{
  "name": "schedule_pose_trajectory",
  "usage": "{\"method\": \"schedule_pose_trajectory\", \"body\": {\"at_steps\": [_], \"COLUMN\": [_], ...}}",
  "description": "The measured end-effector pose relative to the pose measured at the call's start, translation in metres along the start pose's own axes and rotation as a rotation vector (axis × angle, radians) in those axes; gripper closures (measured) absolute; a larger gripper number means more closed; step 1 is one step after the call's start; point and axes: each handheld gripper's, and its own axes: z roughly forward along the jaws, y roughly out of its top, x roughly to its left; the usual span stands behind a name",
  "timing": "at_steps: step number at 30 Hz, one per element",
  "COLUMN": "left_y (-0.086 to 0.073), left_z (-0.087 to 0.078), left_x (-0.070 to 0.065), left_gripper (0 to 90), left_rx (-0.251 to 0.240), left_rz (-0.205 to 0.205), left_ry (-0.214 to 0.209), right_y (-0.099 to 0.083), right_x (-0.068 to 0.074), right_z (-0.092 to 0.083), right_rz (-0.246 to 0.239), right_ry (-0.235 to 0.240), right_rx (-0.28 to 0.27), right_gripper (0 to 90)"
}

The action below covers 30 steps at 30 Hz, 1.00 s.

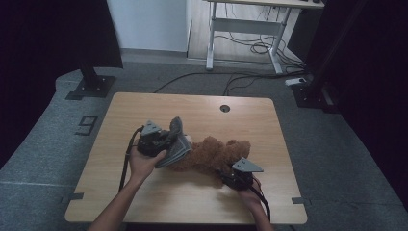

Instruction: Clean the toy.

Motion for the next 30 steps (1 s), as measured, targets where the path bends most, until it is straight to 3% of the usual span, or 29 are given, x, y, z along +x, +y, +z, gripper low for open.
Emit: {"method": "schedule_pose_trajectory", "body": {"at_steps": [3, 8, 15, 19, 21, 24, 27, 30], "left_y": [0.007, -0.004, -0.028, -0.037, -0.040, -0.044, -0.047, -0.050], "left_z": [0.017, 0.033, 0.025, 0.017, 0.014, 0.010, 0.007, 0.004], "left_x": [-0.009, -0.013, -0.016, -0.017, -0.017, -0.018, -0.018, -0.019], "left_gripper": [73.8, 73.4, 74.4, 74.7, 74.7, 74.8, 74.9, 75.0], "left_rx": [0.040, 0.078, 0.013, -0.006, -0.015, -0.022, -0.027, -0.032], "left_rz": [0.028, 0.050, 0.049, 0.034, 0.028, 0.021, 0.012, 0.006], "left_ry": [-0.007, 0.024, 0.039, 0.005, -0.013, -0.033, -0.050, -0.069], "right_y": [-0.001, -0.001, 0.002, 0.006, 0.009, 0.019, 0.040, 0.065], "right_x": [-0.001, -0.002, 0.002, -0.001, -0.003, -0.007, -0.011, -0.014], "right_z": [-0.001, -0.002, -0.003, -0.016, -0.024, -0.040, -0.059, -0.068], "right_rz": [0.000, -0.005, -0.002, 0.014, 0.023, 0.060, 0.095, 0.079], "right_ry": [0.006, 0.013, 0.005, 0.037, 0.029, 0.000, -0.018, -0.034], "right_rx": [0.000, -0.005, -0.010, -0.011, -0.031, -0.075, -0.128, -0.135], "right_gripper": [51.1, 47.3, 37.0, 32.5, 31.3, 25.6, 21.0, 18.9]}}
